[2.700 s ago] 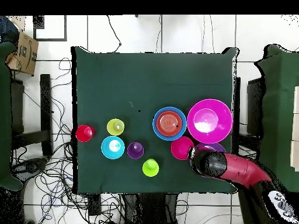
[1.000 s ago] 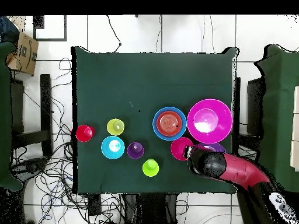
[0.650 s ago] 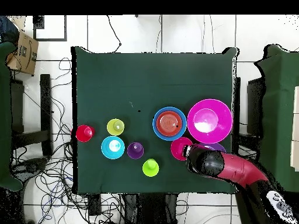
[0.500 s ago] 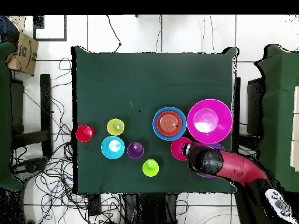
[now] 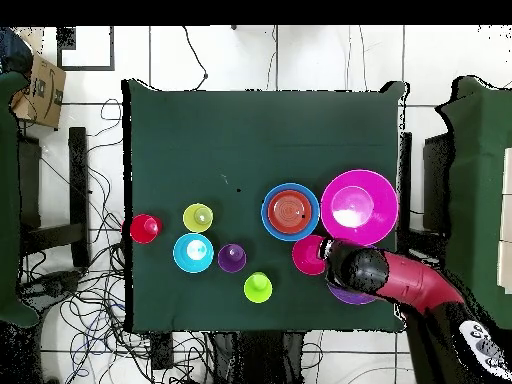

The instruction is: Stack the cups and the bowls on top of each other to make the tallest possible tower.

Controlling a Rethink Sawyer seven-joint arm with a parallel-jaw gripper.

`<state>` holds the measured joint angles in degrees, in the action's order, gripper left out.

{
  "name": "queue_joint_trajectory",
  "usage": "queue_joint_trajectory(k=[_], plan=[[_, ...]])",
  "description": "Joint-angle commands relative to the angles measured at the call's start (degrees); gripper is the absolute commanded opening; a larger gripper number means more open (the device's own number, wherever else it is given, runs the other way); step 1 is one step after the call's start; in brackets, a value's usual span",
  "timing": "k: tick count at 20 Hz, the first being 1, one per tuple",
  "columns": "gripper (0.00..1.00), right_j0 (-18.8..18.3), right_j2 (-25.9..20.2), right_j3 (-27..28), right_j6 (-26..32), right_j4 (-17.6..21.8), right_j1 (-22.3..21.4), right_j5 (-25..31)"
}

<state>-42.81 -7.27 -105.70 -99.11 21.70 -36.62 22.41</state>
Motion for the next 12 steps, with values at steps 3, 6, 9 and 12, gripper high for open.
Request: queue_joint_trajectory(k=[3,6,9,12], plan=[[1.00,-0.9,-1.7,6.8,-2.4,-0.3,6.0,2.5],[1.00,-1.1,-1.7,6.5,-2.7,0.2,6.9,1.0],[1.00,-1.1,-1.1,5.3,-4.2,0.7,8.3,-1.7],[1.00,-0.8,-0.5,4.3,-5.1,1.1,8.7,-3.3]])
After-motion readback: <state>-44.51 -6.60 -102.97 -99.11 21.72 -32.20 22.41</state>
